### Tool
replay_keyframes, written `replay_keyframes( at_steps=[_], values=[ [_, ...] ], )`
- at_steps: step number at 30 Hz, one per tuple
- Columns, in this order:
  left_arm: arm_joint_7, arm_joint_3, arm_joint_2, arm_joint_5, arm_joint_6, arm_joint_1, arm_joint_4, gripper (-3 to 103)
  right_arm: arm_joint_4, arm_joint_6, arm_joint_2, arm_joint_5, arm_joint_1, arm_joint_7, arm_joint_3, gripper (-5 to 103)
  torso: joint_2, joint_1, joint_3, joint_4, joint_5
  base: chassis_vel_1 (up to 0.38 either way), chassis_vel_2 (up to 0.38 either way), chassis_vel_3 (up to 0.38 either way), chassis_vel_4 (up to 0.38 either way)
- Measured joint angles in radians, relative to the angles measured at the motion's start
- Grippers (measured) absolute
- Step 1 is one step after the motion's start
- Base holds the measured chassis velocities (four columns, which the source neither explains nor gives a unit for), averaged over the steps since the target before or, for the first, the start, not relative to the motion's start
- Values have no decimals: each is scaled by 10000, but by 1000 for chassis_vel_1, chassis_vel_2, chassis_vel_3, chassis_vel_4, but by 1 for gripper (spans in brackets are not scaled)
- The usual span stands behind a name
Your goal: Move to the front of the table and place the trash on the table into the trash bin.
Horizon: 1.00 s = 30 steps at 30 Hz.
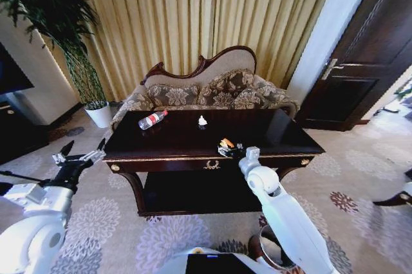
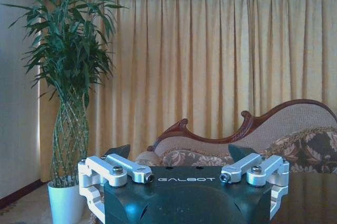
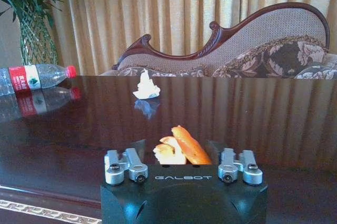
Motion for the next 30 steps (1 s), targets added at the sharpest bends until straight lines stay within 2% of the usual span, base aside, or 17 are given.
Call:
replay_keyframes(
  at_steps=[2, 3, 5, 6, 7, 8, 9, 11, 12, 14, 17, 22, 30],
  values=[
    [-7, 8, 50, -12, 0, -56, 55, 100, -41, 65, 5, -35, 0, 0, 0, 56, 0, 0, 0, 0, 0, 0, 0, 0, 0],
    [-7, 8, 50, -12, 0, -56, 55, 100, -41, 65, 5, -35, 0, 0, 0, 56, 0, 0, 0, 0, 0, 0, 0, 0, 0],
    [-9, 10, 73, -23, -1, -71, 89, 100, -77, 106, 19, -68, -17, 0, 1, 46, 0, 0, 0, 0, 0, 0, 0, 0, 0],
    [-9, 10, 73, -23, -1, -71, 89, 100, -77, 106, 19, -68, -17, 0, 1, 46, 0, 0, 0, 0, 0, 0, 0, 0, 0],
    [-9, 12, 82, -25, -2, -78, 107, 100, -83, 128, 35, -89, -40, 0, 8, 35, 0, 0, 0, 0, 0, 0, 0, 0, 0],
    [-9, 15, 91, -28, -2, -87, 120, 100, -81, 147, 50, -99, -67, 0, 21, 29, 0, 0, 0, 0, 0, 0, 0, 0, 0],
    [-9, 15, 91, -28, -2, -87, 120, 100, -81, 147, 50, -99, -67, 0, 21, 29, 0, 0, 0, 0, 0, 0, 0, 0, 0],
    [-13, 16, 113, -52, -3, -101, 131, 100, 17, 156, 69, -102, -109, 0, 71, 19, 0, 0, 0, 1, 1, 0, 0, 0, 0],
    [-13, 16, 113, -52, -3, -101, 131, 100, 17, 156, 69, -102, -109, 0, 71, 19, 0, 0, 0, 1, 1, 0, 0, 0, 0],
    [-20, 14, 117, -67, -4, -108, 166, 100, 264, 159, 67, -83, -179, -1, 221, 7, 0, 0, 0, 1, 1, 0, 0, 0, 0],
    [-20, 14, 103, -69, -25, -97, 209, 100, 488, 167, 30, -40, -244, -1, 411, 3, 0, 0, 0, 0, 0, 0, 0, 0, 0],
    [-13, 44, 47, -68, -52, -96, 246, 100, 837, 210, 17, 89, -277, -1, 795, 3, 0, 0, 0, 1, 0, 0, 0, 0, 0],
    [-78, -37, 61, -199, -90, -337, 393, 100, 1100, 592, -204, 485, -215, -1, 2601, 3, 0, 0, 0, -2, 1, 0, 0, 0, 0]
  ],
)
